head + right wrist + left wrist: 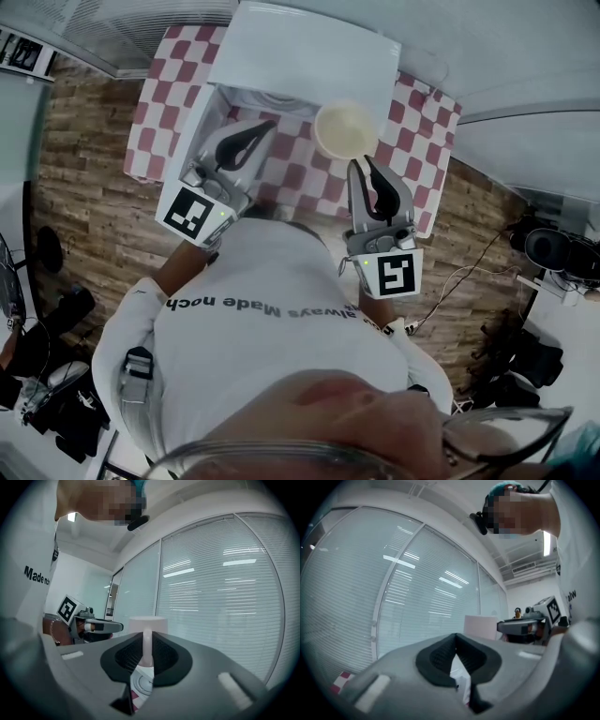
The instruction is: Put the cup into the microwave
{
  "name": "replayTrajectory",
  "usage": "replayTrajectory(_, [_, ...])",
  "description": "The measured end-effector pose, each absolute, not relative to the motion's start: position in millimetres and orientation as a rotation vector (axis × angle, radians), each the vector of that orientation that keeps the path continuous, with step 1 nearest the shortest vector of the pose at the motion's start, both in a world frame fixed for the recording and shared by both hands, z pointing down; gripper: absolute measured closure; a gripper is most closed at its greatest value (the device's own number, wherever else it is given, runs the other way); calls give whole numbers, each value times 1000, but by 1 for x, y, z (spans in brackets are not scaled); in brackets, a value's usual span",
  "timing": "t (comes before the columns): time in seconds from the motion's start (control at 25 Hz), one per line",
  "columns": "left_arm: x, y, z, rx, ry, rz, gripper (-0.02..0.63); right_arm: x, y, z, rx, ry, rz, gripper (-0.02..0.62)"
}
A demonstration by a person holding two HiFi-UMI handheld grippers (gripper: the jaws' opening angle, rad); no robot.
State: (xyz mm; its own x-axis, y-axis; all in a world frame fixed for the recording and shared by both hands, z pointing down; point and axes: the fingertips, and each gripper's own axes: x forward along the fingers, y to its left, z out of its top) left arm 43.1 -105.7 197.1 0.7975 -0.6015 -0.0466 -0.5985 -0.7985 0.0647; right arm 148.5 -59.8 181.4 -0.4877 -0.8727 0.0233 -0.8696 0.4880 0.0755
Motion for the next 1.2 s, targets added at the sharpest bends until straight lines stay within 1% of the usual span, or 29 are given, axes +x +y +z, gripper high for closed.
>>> replayTrajectory(0.32, [17,-129,185,2974,-926,-102,601,119,-81,167,1592,-2639,-113,554])
replayTrajectory(0.56, [6,-138,190,2967,-897,-108,601,105,-88,172,1595,-2619,-105,554])
replayTrajectory(1.2, [1,-139,261,2862,-853,-28,601,94,-90,243,1570,-2568,29,555])
